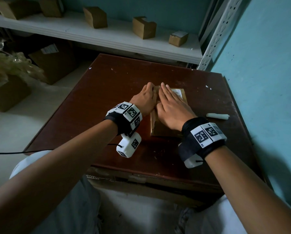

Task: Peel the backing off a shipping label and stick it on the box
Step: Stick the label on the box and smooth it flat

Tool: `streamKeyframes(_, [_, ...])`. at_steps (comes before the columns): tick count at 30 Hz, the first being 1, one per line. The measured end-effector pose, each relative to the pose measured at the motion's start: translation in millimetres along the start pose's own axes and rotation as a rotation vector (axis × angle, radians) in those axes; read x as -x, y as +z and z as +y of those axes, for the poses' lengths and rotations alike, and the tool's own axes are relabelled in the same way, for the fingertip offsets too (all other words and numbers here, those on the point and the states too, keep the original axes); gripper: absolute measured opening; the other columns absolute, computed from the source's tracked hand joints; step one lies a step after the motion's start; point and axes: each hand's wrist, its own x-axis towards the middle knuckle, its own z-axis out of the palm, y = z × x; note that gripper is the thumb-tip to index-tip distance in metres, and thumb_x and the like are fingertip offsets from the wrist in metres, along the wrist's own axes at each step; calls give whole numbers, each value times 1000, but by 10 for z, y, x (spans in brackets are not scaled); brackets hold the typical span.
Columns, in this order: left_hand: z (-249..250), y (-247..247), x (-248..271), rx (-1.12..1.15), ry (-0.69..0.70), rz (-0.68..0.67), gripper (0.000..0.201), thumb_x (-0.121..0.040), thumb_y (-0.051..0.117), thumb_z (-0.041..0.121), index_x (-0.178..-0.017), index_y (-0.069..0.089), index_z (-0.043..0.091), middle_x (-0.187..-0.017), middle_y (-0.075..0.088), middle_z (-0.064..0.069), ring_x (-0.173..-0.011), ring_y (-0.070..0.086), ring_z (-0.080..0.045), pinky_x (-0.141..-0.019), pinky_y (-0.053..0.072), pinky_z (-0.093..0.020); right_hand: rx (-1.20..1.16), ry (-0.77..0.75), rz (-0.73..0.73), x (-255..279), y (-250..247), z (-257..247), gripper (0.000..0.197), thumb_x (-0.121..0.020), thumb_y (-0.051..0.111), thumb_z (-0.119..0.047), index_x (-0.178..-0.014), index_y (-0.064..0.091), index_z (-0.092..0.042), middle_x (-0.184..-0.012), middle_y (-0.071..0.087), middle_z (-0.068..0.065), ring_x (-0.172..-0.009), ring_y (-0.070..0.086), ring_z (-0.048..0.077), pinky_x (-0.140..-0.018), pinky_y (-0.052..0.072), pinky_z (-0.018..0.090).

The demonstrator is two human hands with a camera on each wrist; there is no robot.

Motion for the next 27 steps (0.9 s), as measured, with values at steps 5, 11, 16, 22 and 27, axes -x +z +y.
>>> streamKeyframes(5, [41,-16,26,-3,0,-7,31,-104,23,35,-120,38,13,-125,49,-8,-93,62,-29,-85,53,-48,-49,11,-10,-35,-11,28,58,-103,12,-33,-154,-4,-9,-162,-14,3,-149,-12,11,-121,-5,29])
streamKeyframes(11, [47,-20,18,-6,14,-4,27,-104,24,33,-117,37,13,-120,47,-4,-82,58,-21,-73,49,-38,-74,40,-21,-108,-33,80,58,-104,12,-34,-154,-4,-11,-162,-14,2,-149,-13,10,-121,-7,28])
streamKeyframes(16, [66,-24,22,-4,-2,-13,26,-103,27,31,-118,37,12,-121,47,-5,-87,61,-27,-77,55,-44,-66,55,-10,-144,-28,132,58,-104,11,-35,-154,-4,-11,-162,-14,2,-149,-13,11,-122,-6,30])
streamKeyframes(22, [44,-6,-6,3,-3,3,26,-104,23,34,-117,37,16,-121,49,-3,-89,63,-23,-59,52,-30,-40,83,8,-163,-13,235,59,-103,10,-37,-155,-5,-12,-162,-14,3,-149,-12,12,-123,-3,34])
streamKeyframes(27, [25,14,-42,-36,0,26,28,-105,21,34,-119,36,15,-121,49,-2,-79,62,-16,-48,45,-20,-60,117,27,-117,-26,350,59,-104,10,-38,-155,-5,-11,-162,-13,3,-149,-12,12,-122,-5,30])
